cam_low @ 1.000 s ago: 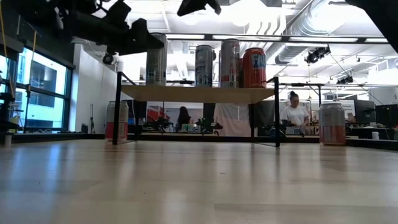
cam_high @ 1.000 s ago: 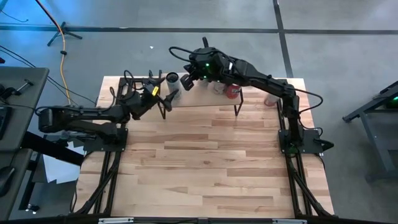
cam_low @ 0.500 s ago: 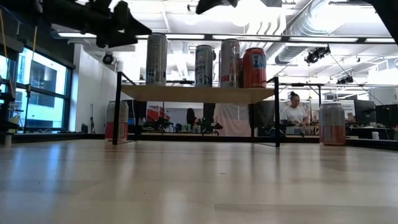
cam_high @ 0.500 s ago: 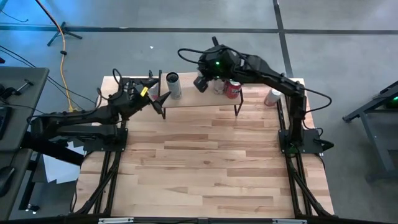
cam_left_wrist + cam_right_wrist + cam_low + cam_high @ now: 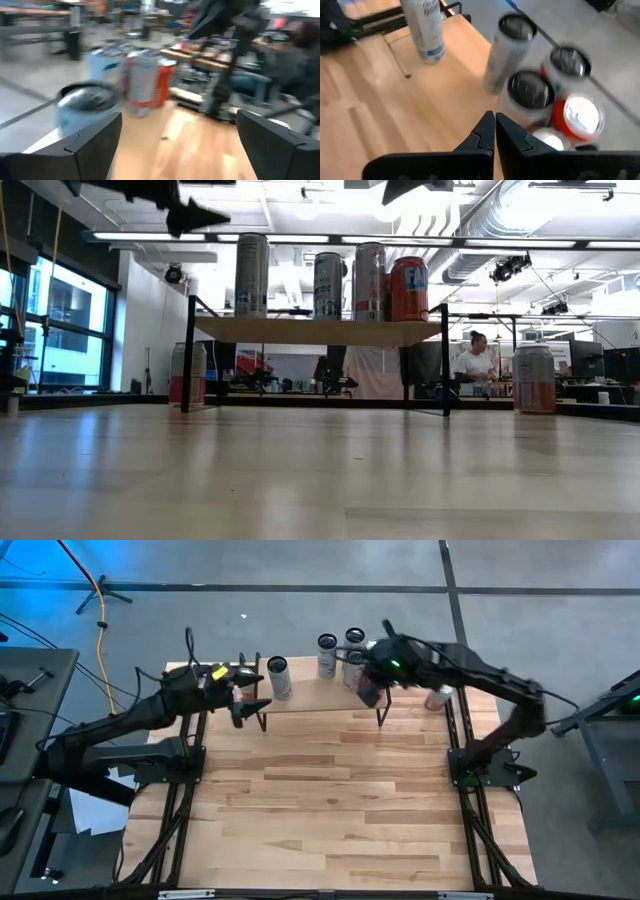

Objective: Place canned beverage on shelf
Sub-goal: Put the black blue soda can on the shelf

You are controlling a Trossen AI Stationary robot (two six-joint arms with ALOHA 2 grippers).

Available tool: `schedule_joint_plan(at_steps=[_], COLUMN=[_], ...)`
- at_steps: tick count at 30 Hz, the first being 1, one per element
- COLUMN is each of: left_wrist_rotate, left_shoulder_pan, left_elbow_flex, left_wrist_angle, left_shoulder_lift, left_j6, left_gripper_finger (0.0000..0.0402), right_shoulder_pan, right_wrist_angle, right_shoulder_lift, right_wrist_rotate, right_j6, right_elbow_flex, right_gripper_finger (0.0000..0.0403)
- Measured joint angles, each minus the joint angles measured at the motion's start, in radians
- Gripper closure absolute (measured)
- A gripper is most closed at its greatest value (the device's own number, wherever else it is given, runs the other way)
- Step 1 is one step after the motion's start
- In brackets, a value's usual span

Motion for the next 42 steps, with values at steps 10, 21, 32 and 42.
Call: schedule_joint_plan(at_steps=[10, 21, 32, 42], left_wrist_rotate=[0.333, 0.875, 0.698, 0.723], left_shoulder_pan=[0.241, 0.64, 0.678, 0.678], left_elbow_flex=[-0.032, 0.113, 0.109, 0.102], left_wrist_angle=[0.166, 0.214, 0.203, 0.204], left_shoulder_lift=[-0.037, 0.253, 0.271, 0.275], left_j6=[-0.052, -0.118, -0.204, -0.15], left_gripper_finger=[0.005, 0.0051, 0.0051, 0.0051], right_shoulder_pan=[0.142, 0.195, 0.234, 0.234], right_wrist_angle=[0.425, 0.584, 0.583, 0.59], right_shoulder_lift=[-0.439, -0.482, -0.483, -0.483], right_wrist_rotate=[-0.09, -0.142, -0.159, -0.158], right_j6=[0.253, 0.211, 0.241, 0.285], right_elbow_flex=[-0.593, -0.71, -0.71, -0.71], right_gripper_finger=[0.0403, 0.0403, 0.0403, 0.0403])
